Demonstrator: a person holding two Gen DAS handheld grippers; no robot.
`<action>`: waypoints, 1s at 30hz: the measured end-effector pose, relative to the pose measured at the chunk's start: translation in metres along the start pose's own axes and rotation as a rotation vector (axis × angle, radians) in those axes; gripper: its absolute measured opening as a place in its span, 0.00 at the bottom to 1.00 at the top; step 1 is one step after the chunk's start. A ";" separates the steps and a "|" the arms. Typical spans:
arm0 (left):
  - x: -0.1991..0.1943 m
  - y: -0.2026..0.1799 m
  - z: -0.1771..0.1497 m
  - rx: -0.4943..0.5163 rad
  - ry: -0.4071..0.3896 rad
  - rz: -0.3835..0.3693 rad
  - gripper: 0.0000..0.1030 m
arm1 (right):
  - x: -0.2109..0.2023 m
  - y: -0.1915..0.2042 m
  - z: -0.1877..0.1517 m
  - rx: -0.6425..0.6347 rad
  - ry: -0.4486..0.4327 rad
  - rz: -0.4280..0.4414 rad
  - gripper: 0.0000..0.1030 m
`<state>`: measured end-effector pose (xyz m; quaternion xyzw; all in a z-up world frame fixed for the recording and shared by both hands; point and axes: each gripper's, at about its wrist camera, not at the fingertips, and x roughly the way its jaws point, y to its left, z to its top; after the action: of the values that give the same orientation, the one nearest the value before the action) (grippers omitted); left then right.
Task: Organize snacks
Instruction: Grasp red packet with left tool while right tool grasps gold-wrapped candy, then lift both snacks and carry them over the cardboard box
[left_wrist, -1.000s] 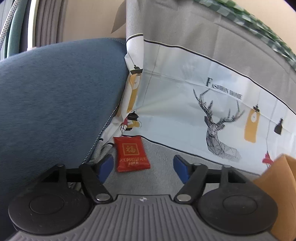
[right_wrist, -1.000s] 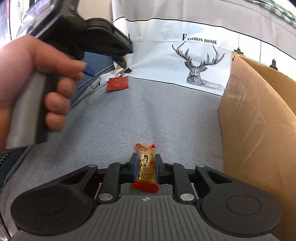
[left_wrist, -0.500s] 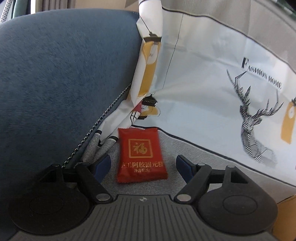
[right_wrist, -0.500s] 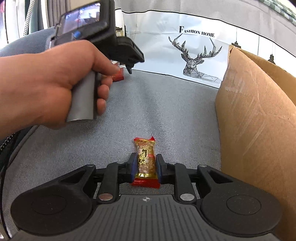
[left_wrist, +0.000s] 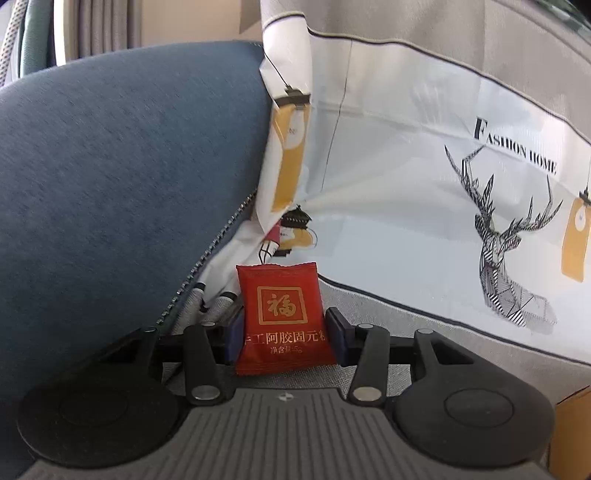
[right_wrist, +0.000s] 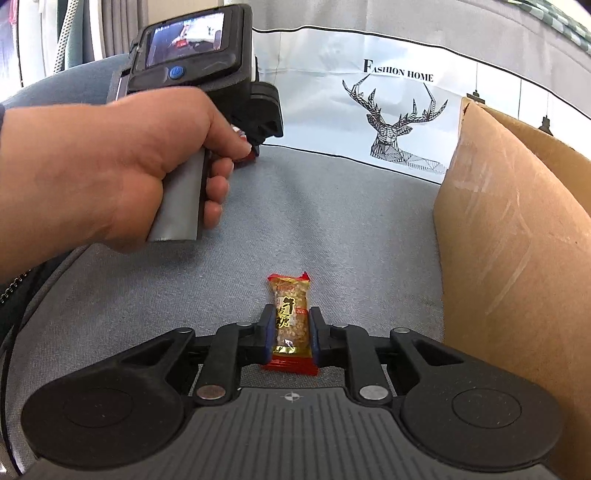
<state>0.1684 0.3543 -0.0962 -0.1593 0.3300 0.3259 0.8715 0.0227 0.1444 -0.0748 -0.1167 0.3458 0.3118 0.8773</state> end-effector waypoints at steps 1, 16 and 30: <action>-0.003 0.001 0.001 -0.006 0.002 -0.008 0.49 | 0.000 0.000 -0.001 -0.006 -0.008 0.002 0.18; -0.125 0.017 -0.014 0.005 -0.014 -0.130 0.49 | -0.045 -0.006 0.006 -0.059 -0.130 0.016 0.18; -0.256 0.004 -0.049 -0.051 -0.159 -0.280 0.49 | -0.179 -0.099 0.065 -0.010 -0.356 -0.055 0.18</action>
<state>-0.0032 0.2142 0.0417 -0.1996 0.2260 0.2214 0.9274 0.0182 0.0111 0.0937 -0.0735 0.1801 0.3050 0.9323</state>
